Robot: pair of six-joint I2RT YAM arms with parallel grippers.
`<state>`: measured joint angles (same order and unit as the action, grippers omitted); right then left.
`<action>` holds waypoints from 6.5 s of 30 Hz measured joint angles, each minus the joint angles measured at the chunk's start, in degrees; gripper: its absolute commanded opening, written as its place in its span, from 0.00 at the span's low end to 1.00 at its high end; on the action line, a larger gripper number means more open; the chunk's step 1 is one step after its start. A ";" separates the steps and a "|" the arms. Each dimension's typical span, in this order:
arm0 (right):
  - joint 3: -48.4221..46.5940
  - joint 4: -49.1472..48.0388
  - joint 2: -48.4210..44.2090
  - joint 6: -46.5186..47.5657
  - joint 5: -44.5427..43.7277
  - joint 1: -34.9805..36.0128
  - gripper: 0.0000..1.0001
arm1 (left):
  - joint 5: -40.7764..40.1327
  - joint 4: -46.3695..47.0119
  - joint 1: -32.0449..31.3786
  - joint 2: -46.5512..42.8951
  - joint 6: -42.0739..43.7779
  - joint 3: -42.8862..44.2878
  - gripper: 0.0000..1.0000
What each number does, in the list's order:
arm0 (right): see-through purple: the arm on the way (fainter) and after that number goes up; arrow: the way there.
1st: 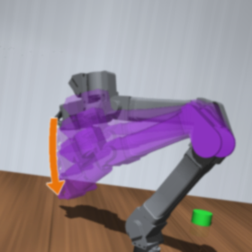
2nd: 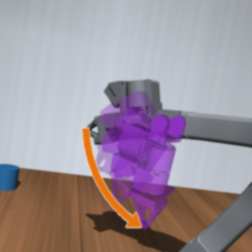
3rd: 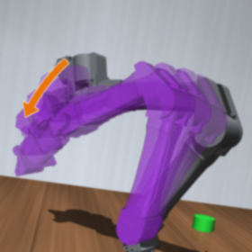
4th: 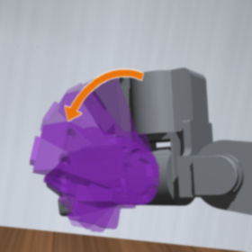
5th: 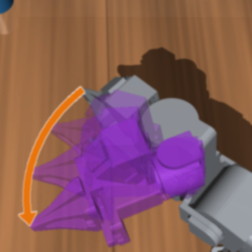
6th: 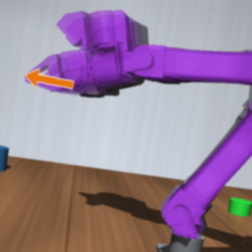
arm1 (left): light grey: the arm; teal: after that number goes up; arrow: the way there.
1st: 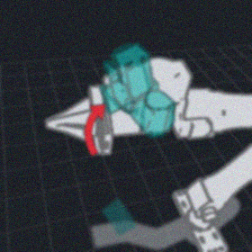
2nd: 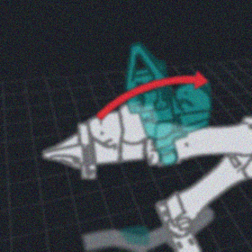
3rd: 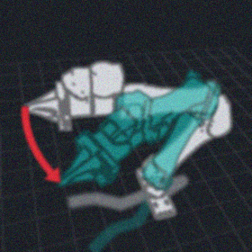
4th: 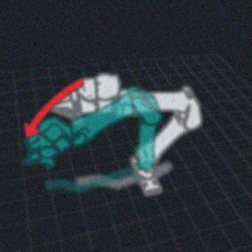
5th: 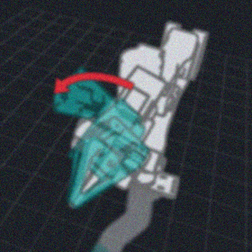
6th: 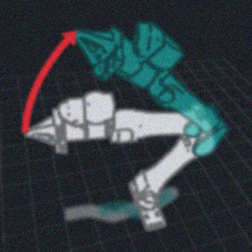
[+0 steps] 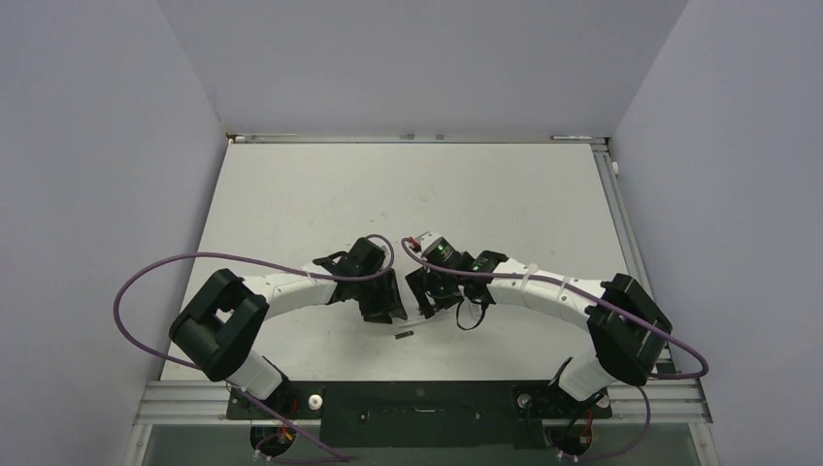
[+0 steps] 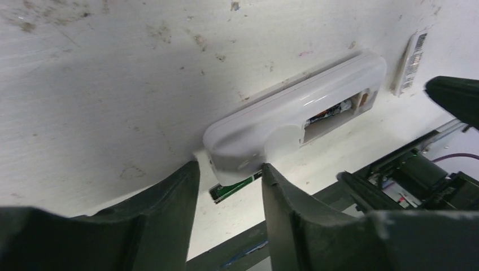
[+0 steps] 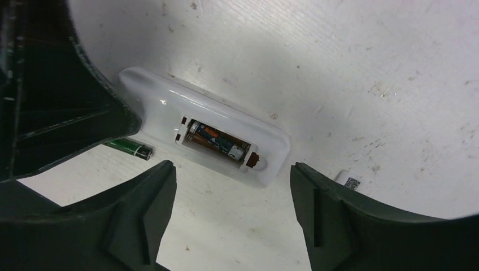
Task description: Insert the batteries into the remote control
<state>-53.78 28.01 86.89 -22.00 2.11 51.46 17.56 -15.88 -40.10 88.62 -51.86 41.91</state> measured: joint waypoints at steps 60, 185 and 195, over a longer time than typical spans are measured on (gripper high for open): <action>-3.02 -18.16 11.13 39.78 16.11 0.17 0.08 | -9.29 -27.45 11.37 -40.30 4.57 -5.42 0.83; 5.92 1.38 -0.83 -6.03 -11.85 4.55 0.09 | -8.50 -9.94 -9.86 -26.58 -7.17 -6.80 0.84; 4.31 -2.97 1.66 -16.20 -7.06 14.80 0.09 | -8.52 -11.93 -6.01 -34.62 -5.88 -10.73 0.85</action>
<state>-49.47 25.04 88.55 -38.20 -4.95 66.26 9.04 -27.81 -46.11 54.00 -57.74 31.18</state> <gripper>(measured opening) 0.085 0.846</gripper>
